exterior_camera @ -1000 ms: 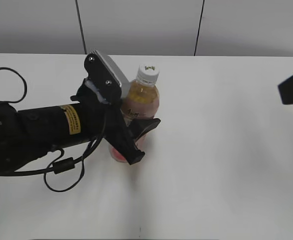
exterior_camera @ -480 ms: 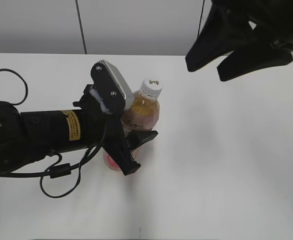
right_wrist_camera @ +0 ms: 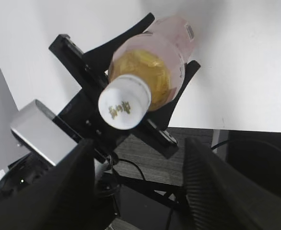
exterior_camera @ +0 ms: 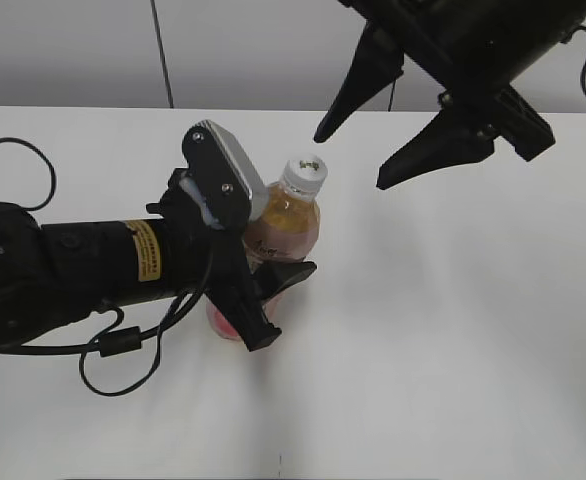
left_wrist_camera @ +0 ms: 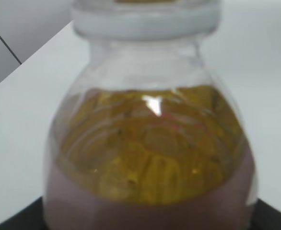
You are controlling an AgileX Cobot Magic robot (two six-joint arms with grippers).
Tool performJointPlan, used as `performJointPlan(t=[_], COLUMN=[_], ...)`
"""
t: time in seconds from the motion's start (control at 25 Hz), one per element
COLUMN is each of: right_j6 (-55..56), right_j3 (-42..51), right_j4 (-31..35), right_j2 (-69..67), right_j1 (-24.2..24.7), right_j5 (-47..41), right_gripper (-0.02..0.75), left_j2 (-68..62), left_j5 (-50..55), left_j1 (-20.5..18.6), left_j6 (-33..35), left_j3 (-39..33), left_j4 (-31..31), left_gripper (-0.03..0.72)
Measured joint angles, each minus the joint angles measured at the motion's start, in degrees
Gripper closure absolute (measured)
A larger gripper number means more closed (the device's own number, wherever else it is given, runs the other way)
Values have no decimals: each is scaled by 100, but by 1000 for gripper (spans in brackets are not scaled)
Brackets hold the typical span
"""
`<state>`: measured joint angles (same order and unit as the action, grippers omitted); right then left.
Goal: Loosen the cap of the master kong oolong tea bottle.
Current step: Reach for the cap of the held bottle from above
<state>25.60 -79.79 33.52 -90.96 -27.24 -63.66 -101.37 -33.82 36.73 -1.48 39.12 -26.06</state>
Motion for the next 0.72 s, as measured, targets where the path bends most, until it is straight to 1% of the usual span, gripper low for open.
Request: performJointPlan(t=[0.12, 0.36, 0.72], right_j6=[314, 556, 647], right_j3=[0, 0, -25], right_j4=[25, 37, 37], right_j2=[-153, -471, -570], right_j1=[-30, -290, -314], right_j5=[149, 418, 670], right_gripper=[293, 293, 293], left_j2=[0, 0, 4], left_j5=[0, 10, 297], left_j1=[0, 0, 0], left_j6=[0, 0, 0], left_j3=[0, 0, 47], left_j4=[-21, -188, -212], left_gripper=[276, 276, 276])
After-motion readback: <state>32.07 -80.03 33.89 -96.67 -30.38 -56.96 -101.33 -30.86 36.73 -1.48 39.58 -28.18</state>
